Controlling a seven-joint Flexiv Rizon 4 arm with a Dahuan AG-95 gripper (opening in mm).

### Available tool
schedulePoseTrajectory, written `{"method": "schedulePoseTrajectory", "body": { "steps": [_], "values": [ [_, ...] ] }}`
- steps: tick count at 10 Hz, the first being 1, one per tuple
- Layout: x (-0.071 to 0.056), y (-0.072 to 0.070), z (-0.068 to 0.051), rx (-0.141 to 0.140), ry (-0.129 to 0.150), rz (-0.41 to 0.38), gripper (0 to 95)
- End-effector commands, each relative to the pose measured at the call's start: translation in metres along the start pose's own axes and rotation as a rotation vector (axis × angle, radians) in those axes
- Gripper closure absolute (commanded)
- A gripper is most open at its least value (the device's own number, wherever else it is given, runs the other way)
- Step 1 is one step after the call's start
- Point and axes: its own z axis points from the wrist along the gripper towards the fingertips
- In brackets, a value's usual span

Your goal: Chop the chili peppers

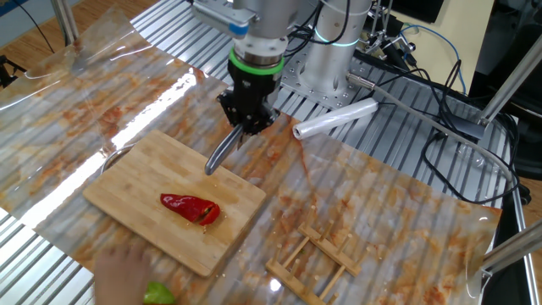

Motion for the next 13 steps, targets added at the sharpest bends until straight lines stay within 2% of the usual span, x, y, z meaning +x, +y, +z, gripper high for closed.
{"method": "schedulePoseTrajectory", "body": {
  "steps": [1, 2, 4, 5, 7, 9, 11, 13],
  "values": [
    [-0.004, 0.000, 0.002, 0.015, 0.063, 0.075, 95.0],
    [-0.008, -0.002, 0.004, 0.008, 0.090, 0.104, 95.0],
    [-0.016, -0.006, 0.010, -0.022, 0.068, 0.097, 95.0],
    [-0.021, -0.009, 0.014, -0.032, 0.067, 0.087, 95.0],
    [-0.034, -0.018, 0.024, -0.032, 0.065, 0.060, 95.0],
    [-0.046, -0.029, 0.035, -0.027, 0.048, 0.050, 95.0],
    [-0.057, -0.040, 0.047, -0.022, 0.048, 0.040, 95.0],
    [-0.071, -0.053, 0.067, -0.020, 0.027, 0.030, 95.0]
  ]
}}
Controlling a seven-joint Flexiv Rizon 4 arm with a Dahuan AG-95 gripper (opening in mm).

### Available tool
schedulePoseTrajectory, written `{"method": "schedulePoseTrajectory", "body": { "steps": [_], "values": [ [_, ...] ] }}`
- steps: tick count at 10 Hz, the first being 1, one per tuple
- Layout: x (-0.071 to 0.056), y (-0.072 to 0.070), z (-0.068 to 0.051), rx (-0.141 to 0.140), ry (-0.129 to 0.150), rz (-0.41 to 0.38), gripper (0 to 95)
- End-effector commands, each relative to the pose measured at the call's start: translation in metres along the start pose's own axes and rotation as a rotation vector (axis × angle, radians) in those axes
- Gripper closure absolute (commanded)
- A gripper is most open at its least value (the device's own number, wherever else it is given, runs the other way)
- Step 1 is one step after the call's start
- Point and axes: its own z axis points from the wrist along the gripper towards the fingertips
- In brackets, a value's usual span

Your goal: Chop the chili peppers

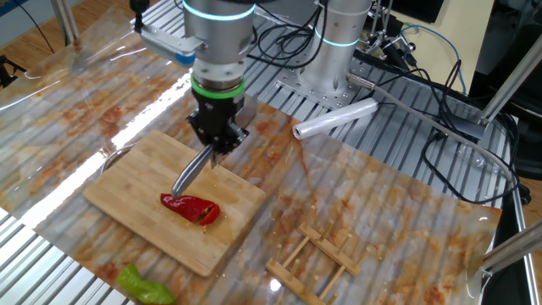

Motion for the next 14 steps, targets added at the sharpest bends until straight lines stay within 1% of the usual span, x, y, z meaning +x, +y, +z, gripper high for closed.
{"method": "schedulePoseTrajectory", "body": {
  "steps": [1, 3, 4, 5, 6, 9, 14],
  "values": [
    [-0.015, -0.009, 0.017, -0.001, -0.003, -0.008, 95.0],
    [-0.023, -0.010, 0.029, -0.002, -0.005, -0.006, 95.0],
    [-0.025, -0.009, 0.033, -0.001, -0.008, -0.003, 95.0],
    [-0.029, -0.009, 0.037, 0.001, -0.022, -0.001, 95.0],
    [-0.032, -0.010, 0.041, 0.000, -0.027, 0.000, 95.0],
    [-0.038, -0.010, 0.045, -0.004, -0.026, 0.001, 95.0],
    [-0.052, -0.003, 0.056, -0.007, -0.033, 0.005, 95.0]
  ]
}}
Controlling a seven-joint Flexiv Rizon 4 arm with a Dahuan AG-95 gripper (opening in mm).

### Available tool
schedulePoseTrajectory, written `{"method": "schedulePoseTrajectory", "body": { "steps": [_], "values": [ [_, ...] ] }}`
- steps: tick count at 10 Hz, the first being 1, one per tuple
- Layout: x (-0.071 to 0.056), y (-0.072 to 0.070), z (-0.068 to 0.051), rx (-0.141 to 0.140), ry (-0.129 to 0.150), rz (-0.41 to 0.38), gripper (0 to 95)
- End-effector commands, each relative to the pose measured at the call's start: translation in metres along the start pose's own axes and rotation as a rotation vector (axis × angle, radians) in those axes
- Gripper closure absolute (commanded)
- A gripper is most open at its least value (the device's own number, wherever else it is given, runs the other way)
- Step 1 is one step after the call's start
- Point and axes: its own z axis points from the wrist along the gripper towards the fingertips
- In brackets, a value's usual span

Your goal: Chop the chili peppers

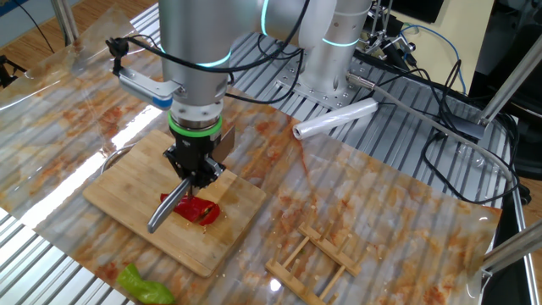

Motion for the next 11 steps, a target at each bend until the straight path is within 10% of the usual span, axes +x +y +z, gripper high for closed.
{"method": "schedulePoseTrajectory", "body": {
  "steps": [1, 11],
  "values": [
    [-0.0033, 0.0009, 0.0029, -0.001, 0.003, -0.002, 95.0],
    [-0.0076, 0.0030, 0.0071, -0.011, 0.004, 0.015, 95.0]
  ]
}}
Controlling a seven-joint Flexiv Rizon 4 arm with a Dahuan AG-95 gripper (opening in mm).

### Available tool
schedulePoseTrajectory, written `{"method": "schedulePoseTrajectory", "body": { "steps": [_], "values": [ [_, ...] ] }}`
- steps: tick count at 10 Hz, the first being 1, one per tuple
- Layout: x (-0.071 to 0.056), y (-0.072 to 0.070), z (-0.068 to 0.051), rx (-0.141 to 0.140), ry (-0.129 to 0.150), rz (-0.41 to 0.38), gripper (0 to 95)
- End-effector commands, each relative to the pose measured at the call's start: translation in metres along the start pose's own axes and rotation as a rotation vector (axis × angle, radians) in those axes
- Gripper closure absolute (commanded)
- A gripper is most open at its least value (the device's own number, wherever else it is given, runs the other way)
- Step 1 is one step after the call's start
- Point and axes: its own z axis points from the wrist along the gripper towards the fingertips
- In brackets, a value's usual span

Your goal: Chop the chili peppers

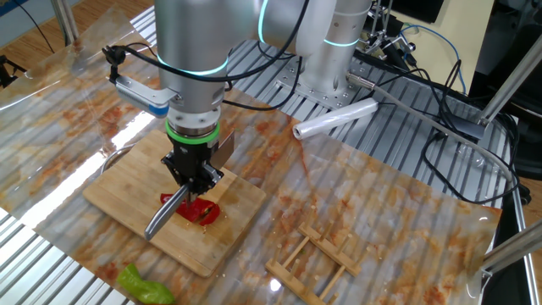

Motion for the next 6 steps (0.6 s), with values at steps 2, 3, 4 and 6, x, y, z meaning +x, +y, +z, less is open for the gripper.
{"method": "schedulePoseTrajectory", "body": {
  "steps": [2, 3, 4, 6],
  "values": [
    [0.0002, 0.0004, 0.0004, -0.001, -0.001, 0.004, 95.0],
    [-0.0003, 0.0006, 0.0001, 0.000, -0.003, 0.005, 95.0],
    [-0.0004, 0.0007, -0.0001, 0.000, -0.003, 0.005, 95.0],
    [-0.0036, 0.0020, -0.0031, 0.000, -0.004, 0.005, 95.0]
  ]
}}
